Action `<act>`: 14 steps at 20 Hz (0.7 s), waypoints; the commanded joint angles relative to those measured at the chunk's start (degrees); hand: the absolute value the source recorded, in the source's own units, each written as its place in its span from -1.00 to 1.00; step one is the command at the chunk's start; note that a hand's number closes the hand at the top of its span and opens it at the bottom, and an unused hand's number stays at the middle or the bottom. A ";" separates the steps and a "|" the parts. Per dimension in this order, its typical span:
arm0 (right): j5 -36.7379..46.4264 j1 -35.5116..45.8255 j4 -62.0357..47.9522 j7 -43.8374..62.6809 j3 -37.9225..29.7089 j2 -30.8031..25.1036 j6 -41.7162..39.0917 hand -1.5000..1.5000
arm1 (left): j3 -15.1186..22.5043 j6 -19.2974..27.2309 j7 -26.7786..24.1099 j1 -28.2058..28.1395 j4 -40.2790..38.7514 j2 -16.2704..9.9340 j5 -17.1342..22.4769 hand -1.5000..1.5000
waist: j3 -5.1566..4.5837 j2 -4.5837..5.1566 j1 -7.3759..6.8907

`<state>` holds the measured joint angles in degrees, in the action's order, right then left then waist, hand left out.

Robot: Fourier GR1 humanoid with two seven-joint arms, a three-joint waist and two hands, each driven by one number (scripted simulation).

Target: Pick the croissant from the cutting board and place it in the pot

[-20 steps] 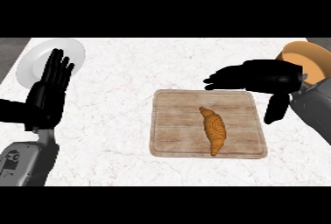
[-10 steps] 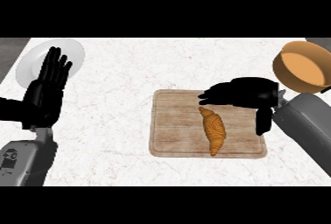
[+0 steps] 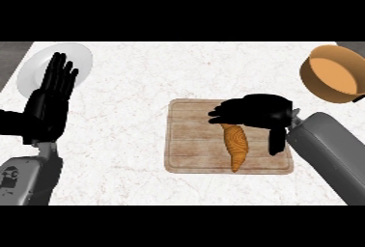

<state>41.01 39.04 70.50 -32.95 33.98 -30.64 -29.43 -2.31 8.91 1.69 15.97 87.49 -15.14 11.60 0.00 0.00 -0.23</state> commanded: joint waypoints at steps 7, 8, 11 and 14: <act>10.11 -6.37 0.09 0.67 -2.56 3.21 0.83 -1.00 | 0.29 -0.26 1.28 -2.09 2.94 1.95 -2.23 0.00 | 0.00 -0.06 0.19; 12.34 -4.77 -4.07 1.86 -1.14 7.79 3.47 -1.00 | -1.79 -2.55 -2.46 -0.13 -2.93 1.39 -0.87 0.00 | -0.01 0.07 0.08; 13.46 -3.07 -5.68 -2.28 -3.98 7.49 2.03 -1.00 | -2.55 -2.43 1.66 0.74 0.65 1.05 -0.24 0.00 | -0.01 0.00 0.07; 15.87 -2.70 -9.09 -4.27 -4.08 10.32 3.73 -1.00 | 0.17 0.25 2.93 0.71 1.30 3.14 -3.84 0.00 | 0.00 0.03 0.00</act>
<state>54.48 35.76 63.17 -34.38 31.37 -21.89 -25.48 -2.69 8.61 3.27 15.98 88.84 -12.76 9.27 0.01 0.05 -0.29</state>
